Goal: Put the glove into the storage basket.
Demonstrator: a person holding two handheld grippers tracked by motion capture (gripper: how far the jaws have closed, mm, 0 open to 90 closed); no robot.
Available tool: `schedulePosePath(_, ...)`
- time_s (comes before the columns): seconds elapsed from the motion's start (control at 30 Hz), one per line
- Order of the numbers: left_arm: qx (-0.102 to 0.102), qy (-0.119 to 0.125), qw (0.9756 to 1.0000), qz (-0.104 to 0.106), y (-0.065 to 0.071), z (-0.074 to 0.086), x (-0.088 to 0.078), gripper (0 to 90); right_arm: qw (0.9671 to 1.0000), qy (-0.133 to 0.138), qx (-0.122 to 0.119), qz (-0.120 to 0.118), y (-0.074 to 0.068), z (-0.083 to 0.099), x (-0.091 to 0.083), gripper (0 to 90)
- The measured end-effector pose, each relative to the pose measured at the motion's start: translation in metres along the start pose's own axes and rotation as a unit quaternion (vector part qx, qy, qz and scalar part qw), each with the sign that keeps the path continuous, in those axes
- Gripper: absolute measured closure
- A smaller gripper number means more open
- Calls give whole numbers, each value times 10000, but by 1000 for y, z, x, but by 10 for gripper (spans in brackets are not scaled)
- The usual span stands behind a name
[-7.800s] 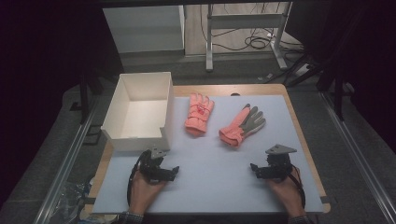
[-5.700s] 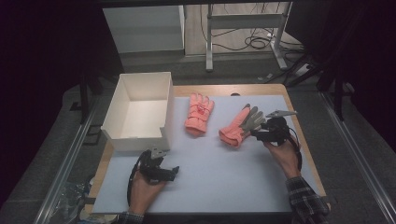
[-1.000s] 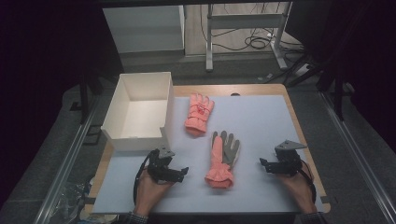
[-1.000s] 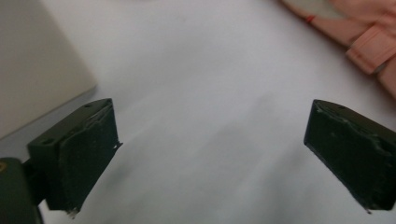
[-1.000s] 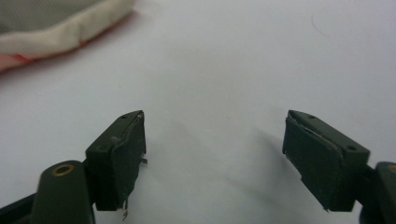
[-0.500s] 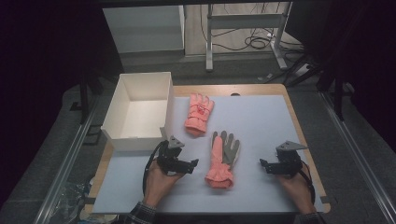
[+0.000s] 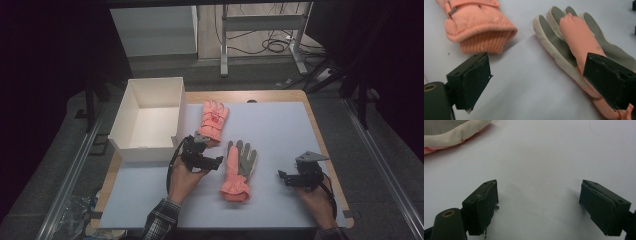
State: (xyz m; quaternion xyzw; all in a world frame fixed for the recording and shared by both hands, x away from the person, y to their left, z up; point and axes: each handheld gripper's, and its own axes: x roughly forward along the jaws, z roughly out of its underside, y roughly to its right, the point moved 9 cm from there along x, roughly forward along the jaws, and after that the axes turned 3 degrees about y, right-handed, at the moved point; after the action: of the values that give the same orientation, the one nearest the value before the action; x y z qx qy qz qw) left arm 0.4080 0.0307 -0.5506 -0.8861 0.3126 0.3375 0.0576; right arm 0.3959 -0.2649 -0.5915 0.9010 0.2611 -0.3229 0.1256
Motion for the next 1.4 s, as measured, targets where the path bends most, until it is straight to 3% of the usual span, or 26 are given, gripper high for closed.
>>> schedulePosePath(0.43, -124, 44, 9995, -302, -23, -44, 31, 146, 10000, 3, -3, 1, 0, 0, 0, 159)
schedulePosePath(0.57, -216, -61, 9985, -507, -38, -59, 49, 179, 10000, -2, 6, 2, 0, 0, 0, 159)
schedulePosePath(0.77, -382, -116, 9964, -752, -58, -68, 67, 189, 10000, 8, 3, 2, 0, 0, 0, 158)
schedulePosePath(0.87, -420, -196, 9949, -895, -67, -70, 77, 183, 10000, 8, 4, 1, 0, 0, 0, 158)
schedulePosePath(0.9, -445, -256, 9929, -1072, -75, -71, 83, 163, 10000, 9, 3, 0, 0, 0, 0, 158)
schedulePosePath(0.97, -493, -274, 9922, -1112, -78, -70, 86, 128, 10000, 10, 2, 1, 0, 0, 0, 159)
schedulePosePath(1.07, -602, -445, 9883, -1331, -90, -63, 96, 102, 10000, 12, 1, 0, 0, 0, 0, 158)
schedulePosePath(1.23, -748, -413, 9904, -1091, -88, -60, 101, 157, 10000, 12, 1, 1, 0, 0, 0, 158)
schedulePosePath(1.4, -563, -579, 9902, -1141, -82, -60, 101, 145, 10000, 11, 1, 2, 0, 0, 0, 159)
